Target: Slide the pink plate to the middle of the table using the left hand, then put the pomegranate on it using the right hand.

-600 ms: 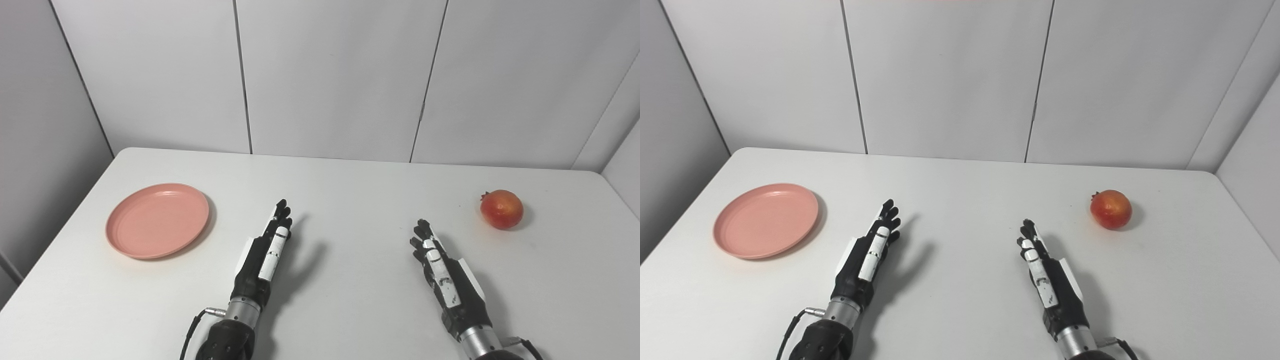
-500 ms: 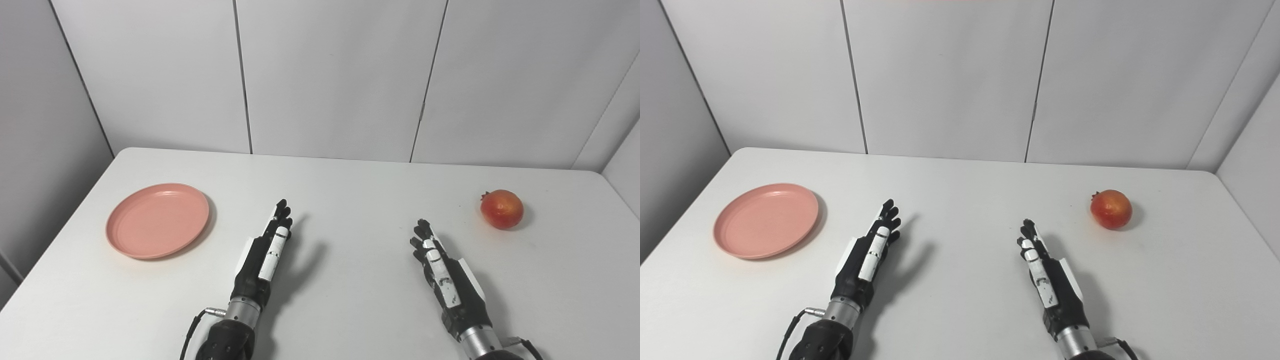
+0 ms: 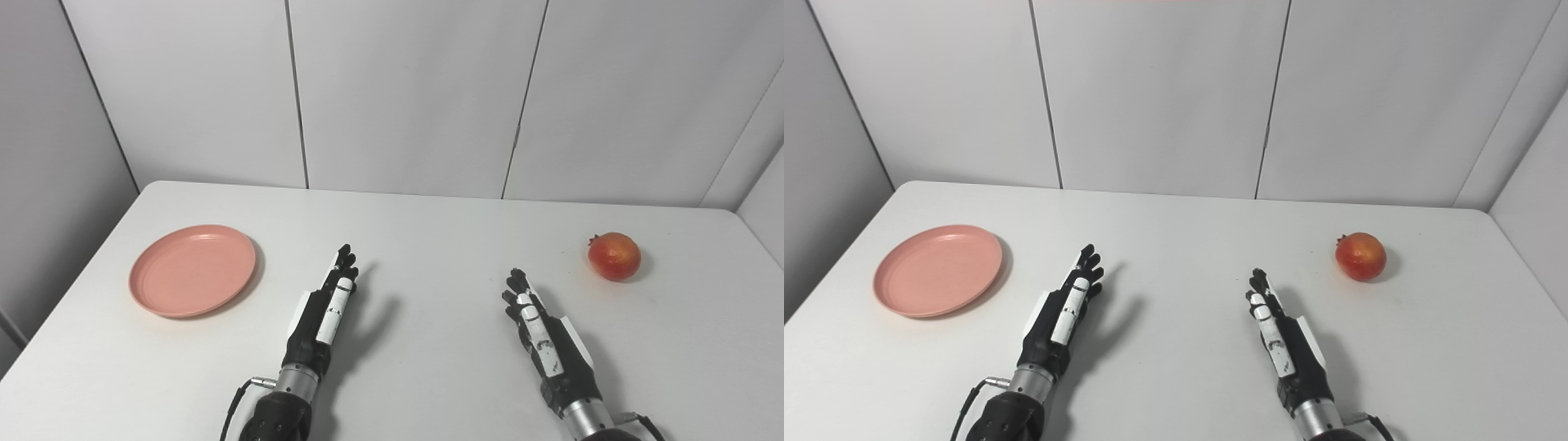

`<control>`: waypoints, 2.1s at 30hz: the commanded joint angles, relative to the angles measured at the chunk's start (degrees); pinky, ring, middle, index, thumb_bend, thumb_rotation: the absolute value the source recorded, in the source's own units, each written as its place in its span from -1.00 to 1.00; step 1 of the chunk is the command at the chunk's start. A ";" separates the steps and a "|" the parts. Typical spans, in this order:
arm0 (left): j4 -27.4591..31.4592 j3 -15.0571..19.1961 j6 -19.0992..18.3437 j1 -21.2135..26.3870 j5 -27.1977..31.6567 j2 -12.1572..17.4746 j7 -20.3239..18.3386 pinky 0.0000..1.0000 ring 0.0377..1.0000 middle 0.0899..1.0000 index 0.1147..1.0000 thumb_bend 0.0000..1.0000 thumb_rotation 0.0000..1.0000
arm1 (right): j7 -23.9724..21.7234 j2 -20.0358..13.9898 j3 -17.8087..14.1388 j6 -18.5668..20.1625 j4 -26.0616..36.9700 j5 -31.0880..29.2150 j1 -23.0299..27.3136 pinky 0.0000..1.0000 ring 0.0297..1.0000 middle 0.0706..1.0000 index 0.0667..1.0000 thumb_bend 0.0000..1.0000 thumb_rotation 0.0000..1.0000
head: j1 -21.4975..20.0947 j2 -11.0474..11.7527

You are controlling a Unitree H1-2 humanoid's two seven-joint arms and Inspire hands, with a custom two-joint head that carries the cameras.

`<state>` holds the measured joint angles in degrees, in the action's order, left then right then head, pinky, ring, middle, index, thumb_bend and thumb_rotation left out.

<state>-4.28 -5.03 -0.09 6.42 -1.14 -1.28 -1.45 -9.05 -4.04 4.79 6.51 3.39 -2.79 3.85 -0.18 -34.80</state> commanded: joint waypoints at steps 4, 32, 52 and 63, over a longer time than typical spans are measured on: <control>-0.79 0.29 0.69 -1.10 0.81 -0.01 -0.67 0.91 0.94 0.98 0.98 -0.32 1.00 | -0.54 0.24 0.29 -2.05 0.48 -0.39 0.71 1.00 0.96 1.00 1.00 -0.55 1.00 | 0.31 0.42; -8.96 -1.40 5.07 0.86 -3.29 -4.10 1.89 0.78 0.84 0.87 0.88 -0.30 1.00 | -3.62 -2.12 -2.92 -5.04 -2.45 -6.53 0.12 1.00 0.99 1.00 1.00 -0.74 1.00 | 16.64 8.28; -2.75 -1.36 5.12 0.20 -2.21 -3.52 0.71 0.78 0.83 0.87 0.87 -0.24 1.00 | -2.66 -0.90 -2.53 -4.15 -0.86 -6.22 -0.23 1.00 1.00 1.00 1.00 -0.82 1.00 | 16.81 9.13; 7.18 0.81 1.84 2.41 -0.53 -2.48 0.30 0.80 0.84 0.87 0.87 -0.16 1.00 | -2.54 -0.89 -2.70 -4.48 -1.69 -6.21 0.18 1.00 1.00 1.00 1.00 -0.81 1.00 | 17.77 9.35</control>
<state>0.20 -4.44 1.42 5.99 -2.07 -3.72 -1.14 -11.55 -4.90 2.36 3.29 1.20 -8.86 3.40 17.58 -25.40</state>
